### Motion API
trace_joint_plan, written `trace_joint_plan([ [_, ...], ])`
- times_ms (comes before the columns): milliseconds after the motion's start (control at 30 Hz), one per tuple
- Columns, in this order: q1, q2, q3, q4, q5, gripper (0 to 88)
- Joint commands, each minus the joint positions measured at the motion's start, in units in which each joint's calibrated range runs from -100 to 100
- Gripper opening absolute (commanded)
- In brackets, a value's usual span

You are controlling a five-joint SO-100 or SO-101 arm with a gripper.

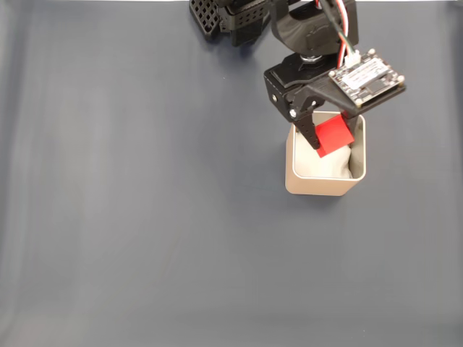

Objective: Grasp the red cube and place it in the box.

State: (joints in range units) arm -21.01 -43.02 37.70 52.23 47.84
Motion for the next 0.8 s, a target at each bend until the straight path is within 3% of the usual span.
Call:
trace_joint_plan([
  [0, 0.7, -2.5, 0.3, -1.3, 0.1, 3.3],
  [467, 0.5, -2.5, 0.5, -2.0, 0.2, 4.6],
  [767, 0.9, -3.1, 1.2, -4.7, -1.1, 23.5],
])
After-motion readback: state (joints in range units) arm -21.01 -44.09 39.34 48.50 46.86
